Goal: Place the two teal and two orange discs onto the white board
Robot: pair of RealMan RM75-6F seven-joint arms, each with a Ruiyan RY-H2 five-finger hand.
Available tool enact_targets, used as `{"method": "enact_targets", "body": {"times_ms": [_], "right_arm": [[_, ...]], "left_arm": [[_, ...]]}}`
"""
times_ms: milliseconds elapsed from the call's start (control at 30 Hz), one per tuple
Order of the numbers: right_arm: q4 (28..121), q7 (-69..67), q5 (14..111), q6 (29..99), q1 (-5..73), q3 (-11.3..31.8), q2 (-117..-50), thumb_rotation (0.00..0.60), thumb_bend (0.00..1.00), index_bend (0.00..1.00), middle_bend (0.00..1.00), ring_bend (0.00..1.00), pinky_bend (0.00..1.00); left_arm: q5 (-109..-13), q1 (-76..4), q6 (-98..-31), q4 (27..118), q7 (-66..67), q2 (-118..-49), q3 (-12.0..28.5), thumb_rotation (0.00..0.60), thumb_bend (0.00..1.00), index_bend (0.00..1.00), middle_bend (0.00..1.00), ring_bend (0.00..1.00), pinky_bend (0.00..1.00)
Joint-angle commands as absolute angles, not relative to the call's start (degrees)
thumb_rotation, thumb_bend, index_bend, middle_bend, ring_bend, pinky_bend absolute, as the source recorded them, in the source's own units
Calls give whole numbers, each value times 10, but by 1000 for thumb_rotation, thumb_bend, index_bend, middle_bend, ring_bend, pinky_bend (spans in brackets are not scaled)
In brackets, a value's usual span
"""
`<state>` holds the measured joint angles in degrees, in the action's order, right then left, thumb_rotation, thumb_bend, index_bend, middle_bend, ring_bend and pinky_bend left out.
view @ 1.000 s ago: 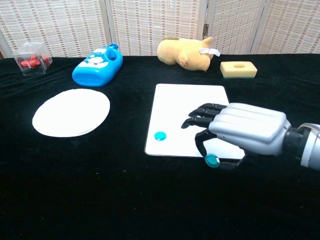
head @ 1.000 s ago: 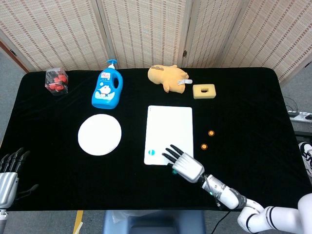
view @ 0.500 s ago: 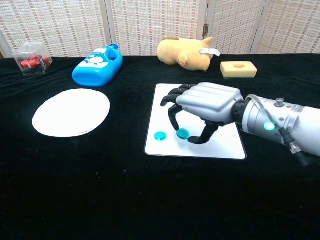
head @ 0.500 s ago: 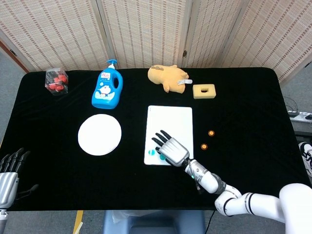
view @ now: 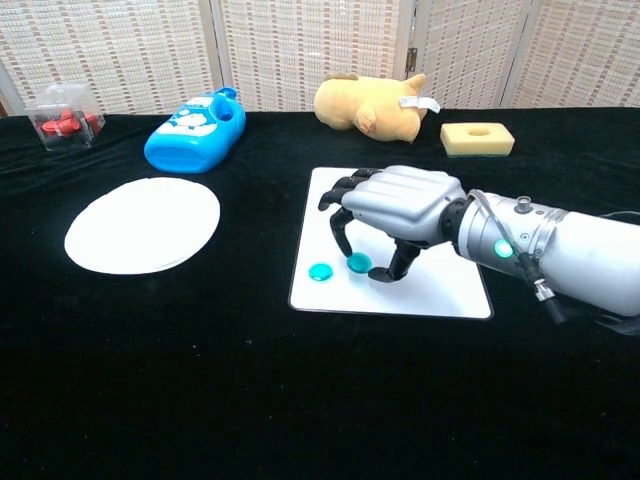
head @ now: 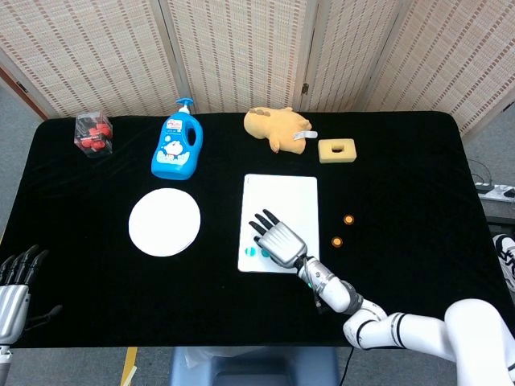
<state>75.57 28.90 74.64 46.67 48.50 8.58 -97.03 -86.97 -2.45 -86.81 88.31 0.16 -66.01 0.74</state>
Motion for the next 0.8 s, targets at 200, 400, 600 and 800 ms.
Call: {"method": "enact_targets", "body": {"times_ms": [200, 400, 600, 800], "right_arm": [[751, 294, 736, 467, 489, 81, -975, 600, 247, 413, 73, 0, 0], [758, 286, 739, 473, 488, 75, -971, 600, 248, 255, 69, 0, 0], [786, 263, 755, 529, 458, 71, -933, 600, 248, 243, 68, 0, 0], [815, 229, 762, 583, 405, 53, -861, 600, 247, 349, 69, 0, 0]], "left_arm": [[-870, -23, -869, 880, 0, -662, 7, 600, 135, 7, 0, 79, 0], [-869, -23, -869, 879, -1, -663, 7, 600, 134, 0, 0, 78, 0], [-870, -25, -867, 878, -3, -663, 8, 600, 135, 0, 0, 78, 0], [-875, -29, -866, 879, -3, -666, 10, 600, 134, 0, 0, 78, 0]]}}
